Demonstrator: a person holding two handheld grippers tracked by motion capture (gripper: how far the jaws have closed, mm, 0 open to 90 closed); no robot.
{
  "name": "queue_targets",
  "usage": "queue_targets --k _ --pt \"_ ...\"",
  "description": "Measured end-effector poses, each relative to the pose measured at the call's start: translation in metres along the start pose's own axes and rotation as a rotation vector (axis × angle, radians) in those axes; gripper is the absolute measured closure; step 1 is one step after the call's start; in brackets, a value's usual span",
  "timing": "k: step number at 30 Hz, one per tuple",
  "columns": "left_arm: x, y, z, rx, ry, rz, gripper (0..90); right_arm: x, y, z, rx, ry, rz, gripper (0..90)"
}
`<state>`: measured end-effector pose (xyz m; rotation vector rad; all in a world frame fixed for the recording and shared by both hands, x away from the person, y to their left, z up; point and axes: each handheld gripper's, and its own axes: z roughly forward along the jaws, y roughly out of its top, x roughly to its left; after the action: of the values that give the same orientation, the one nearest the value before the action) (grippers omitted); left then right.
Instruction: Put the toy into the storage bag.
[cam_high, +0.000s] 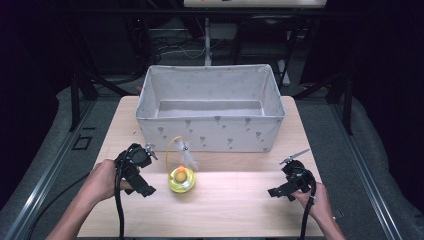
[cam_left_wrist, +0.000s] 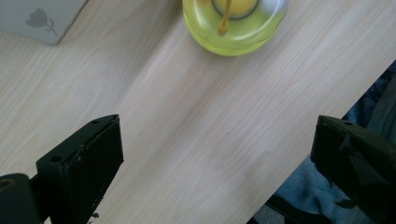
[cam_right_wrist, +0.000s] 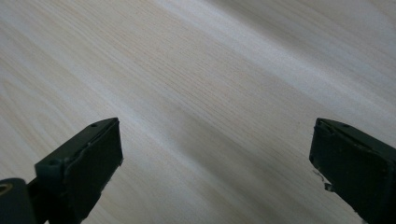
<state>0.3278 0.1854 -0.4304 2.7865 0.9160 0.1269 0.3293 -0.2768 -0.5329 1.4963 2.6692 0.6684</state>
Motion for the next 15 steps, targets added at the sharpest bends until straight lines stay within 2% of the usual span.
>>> queue_targets --k 15 --pt "0.005 0.029 -0.017 0.03 -0.05 0.049 0.3 0.0 0.0 0.001 -0.007 0.009 0.006 2.3"
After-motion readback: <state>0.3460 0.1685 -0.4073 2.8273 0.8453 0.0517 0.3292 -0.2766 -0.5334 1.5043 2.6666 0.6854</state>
